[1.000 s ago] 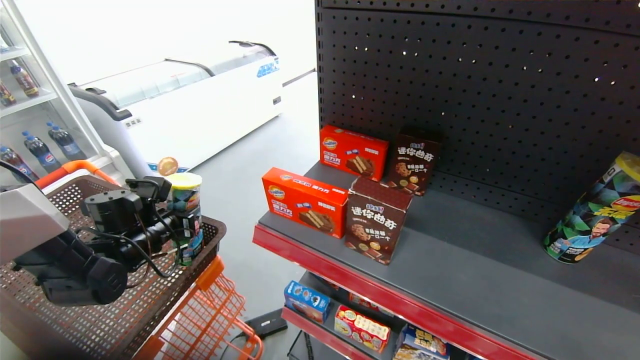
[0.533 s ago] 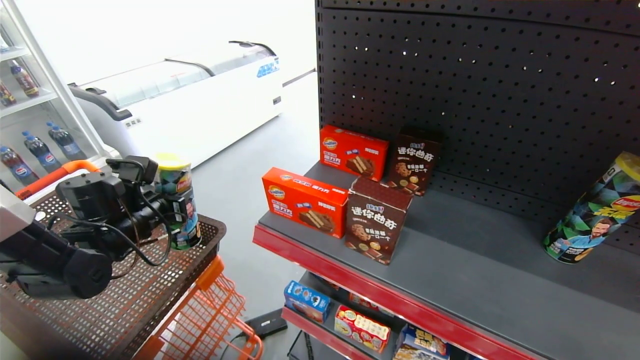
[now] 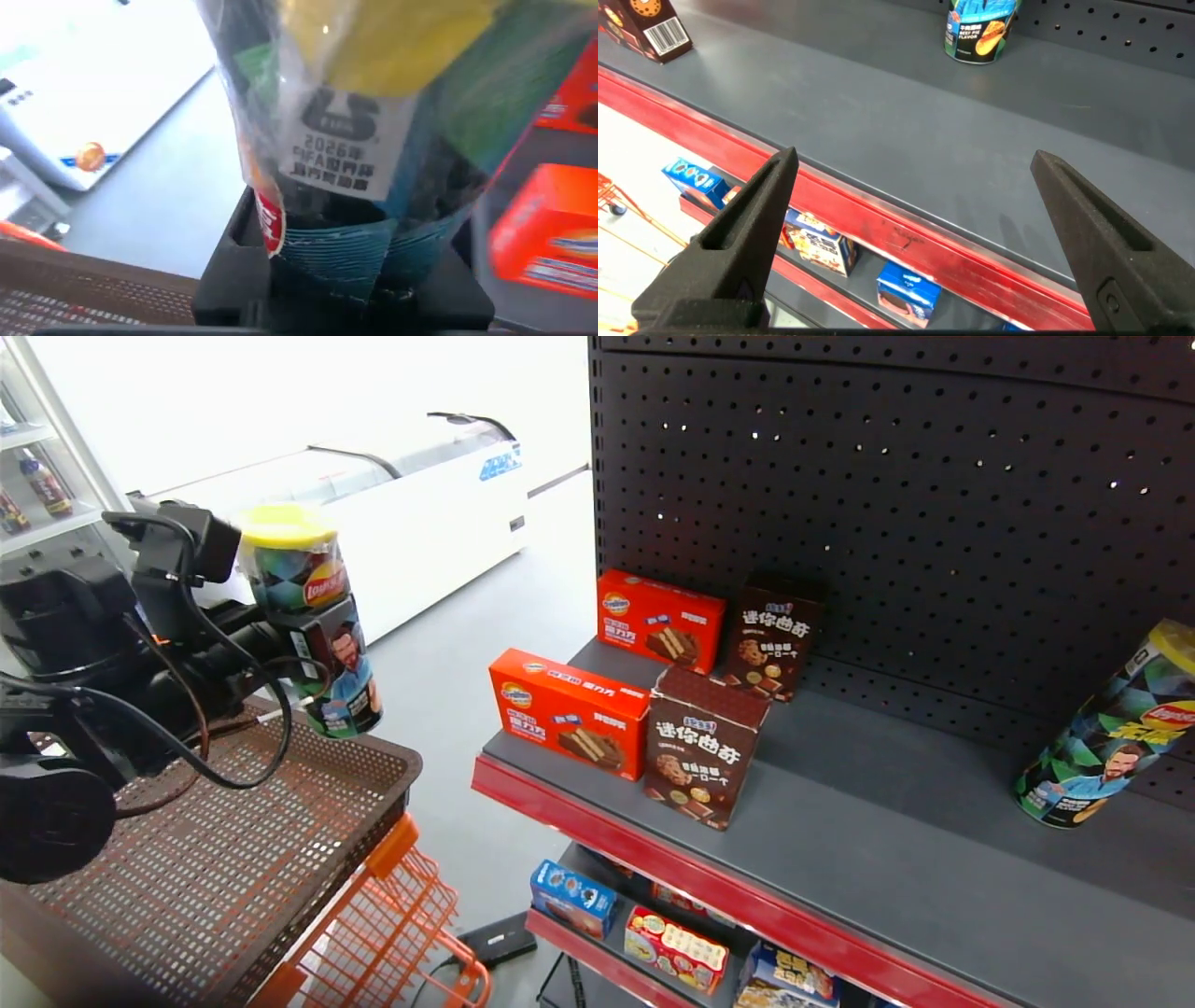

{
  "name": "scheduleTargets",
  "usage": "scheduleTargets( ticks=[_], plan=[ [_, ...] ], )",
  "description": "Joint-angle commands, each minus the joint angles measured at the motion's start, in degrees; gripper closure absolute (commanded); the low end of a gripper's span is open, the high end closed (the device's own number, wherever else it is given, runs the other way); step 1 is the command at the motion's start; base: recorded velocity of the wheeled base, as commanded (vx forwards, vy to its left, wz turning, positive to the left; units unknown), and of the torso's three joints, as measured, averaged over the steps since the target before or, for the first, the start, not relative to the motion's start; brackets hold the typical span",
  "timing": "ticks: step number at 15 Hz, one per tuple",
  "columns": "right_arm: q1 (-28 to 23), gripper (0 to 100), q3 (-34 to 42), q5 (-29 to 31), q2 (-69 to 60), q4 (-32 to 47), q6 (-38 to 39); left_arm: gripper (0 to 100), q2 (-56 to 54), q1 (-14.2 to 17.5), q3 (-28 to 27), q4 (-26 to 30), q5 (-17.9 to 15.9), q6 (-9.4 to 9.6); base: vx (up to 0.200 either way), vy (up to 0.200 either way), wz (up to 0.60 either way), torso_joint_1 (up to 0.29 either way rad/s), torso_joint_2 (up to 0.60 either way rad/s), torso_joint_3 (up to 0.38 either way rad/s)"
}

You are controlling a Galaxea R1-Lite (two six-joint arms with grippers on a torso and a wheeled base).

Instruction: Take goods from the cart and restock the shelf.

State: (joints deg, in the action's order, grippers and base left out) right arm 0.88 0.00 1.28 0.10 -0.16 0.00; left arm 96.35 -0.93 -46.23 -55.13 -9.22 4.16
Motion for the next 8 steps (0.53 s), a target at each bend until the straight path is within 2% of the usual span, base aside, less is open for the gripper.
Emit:
scheduleTargets(
  ticks=[1,4,7,8],
  plan=[
    [0.0,0,0.0,0.0,0.1,0.0,0.0,100,-10.0,-4.7,-2.4,7.2,-0.6,-1.78,0.0,0.0,0.0,0.0,0.0,0.0],
    [0.0,0,0.0,0.0,0.1,0.0,0.0,100,-13.6,-10.3,-1.8,10.9,-0.5,-1.96,0.0,0.0,0.0,0.0,0.0,0.0],
    [0.0,0,0.0,0.0,0.1,0.0,0.0,100,-16.5,-16.7,-0.3,11.2,-0.7,-5.48,0.0,0.0,0.0,0.0,0.0,0.0],
    [0.0,0,0.0,0.0,0.1,0.0,0.0,100,-16.8,-17.4,-0.4,11.2,-0.7,-5.74,0.0,0.0,0.0,0.0,0.0,0.0]
  ],
)
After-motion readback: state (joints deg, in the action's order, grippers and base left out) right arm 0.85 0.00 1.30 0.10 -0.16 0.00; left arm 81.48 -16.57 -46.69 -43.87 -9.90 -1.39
